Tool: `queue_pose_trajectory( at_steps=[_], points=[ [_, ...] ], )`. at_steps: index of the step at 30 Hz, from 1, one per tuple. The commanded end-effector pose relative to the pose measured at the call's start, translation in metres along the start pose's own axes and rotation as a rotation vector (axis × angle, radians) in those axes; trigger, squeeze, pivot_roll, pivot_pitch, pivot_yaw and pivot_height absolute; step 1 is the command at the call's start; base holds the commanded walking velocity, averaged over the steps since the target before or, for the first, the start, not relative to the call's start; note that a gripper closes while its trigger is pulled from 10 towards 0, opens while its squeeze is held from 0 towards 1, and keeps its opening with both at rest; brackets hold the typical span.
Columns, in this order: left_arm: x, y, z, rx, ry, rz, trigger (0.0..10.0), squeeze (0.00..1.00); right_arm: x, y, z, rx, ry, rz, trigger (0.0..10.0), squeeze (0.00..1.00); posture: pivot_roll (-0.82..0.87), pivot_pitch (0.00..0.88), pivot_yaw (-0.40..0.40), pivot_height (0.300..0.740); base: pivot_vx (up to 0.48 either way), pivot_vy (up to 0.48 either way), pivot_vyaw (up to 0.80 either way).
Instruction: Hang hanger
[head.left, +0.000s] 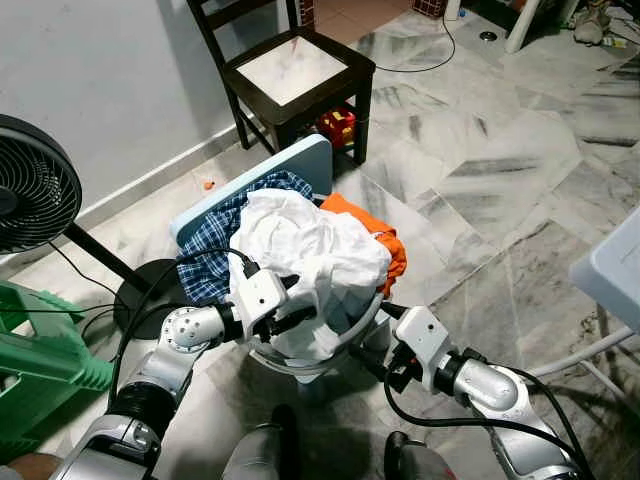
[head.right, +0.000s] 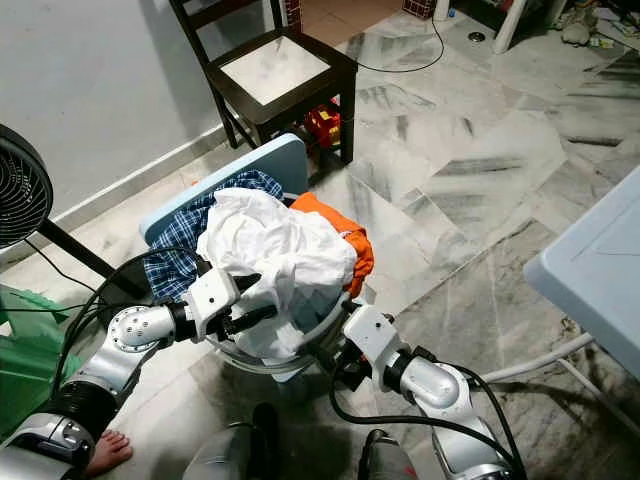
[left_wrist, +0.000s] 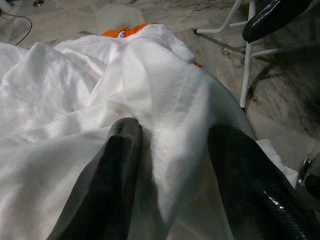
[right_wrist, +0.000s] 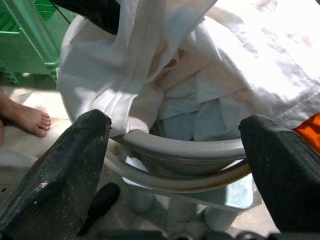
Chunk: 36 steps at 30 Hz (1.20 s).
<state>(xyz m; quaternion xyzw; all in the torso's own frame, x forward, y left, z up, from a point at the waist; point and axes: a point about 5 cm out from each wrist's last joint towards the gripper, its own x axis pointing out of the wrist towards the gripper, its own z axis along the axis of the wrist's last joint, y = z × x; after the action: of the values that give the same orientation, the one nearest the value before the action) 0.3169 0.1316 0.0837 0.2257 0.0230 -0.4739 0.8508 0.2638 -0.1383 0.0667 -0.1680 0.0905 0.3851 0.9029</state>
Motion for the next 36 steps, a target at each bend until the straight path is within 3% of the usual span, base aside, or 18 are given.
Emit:
queue_pose_trajectory(
  at_steps=[1, 18, 28, 36],
  points=[
    [-0.002, -0.001, -0.003, -0.001, 0.007, -0.009, 0.0, 0.00, 0.000, 0.005, -0.001, 0.012, 0.002, 0.011, 10.0, 0.00, -0.05, 0.282, 0.110, 0.740, 0.000, 0.000, 0.00],
    [-0.004, 0.000, 0.000, 0.016, -0.021, 0.011, 0.0, 0.00, 0.002, 0.002, 0.000, 0.007, 0.003, 0.009, 10.0, 0.00, -0.05, 0.278, 0.103, 0.740, 0.000, 0.000, 0.00],
    [0.000, 0.004, 0.012, 0.038, -0.096, 0.044, 0.0, 0.00, 0.004, 0.003, -0.001, 0.009, 0.006, 0.008, 10.0, 0.00, -0.05, 0.276, 0.101, 0.740, 0.000, 0.000, 0.00],
    [0.005, 0.005, 0.032, 0.049, -0.227, 0.102, 0.0, 0.00, 0.005, 0.001, 0.000, 0.010, 0.004, 0.003, 10.0, 0.00, -0.04, 0.274, 0.098, 0.740, 0.000, 0.000, 0.00]
  ],
)
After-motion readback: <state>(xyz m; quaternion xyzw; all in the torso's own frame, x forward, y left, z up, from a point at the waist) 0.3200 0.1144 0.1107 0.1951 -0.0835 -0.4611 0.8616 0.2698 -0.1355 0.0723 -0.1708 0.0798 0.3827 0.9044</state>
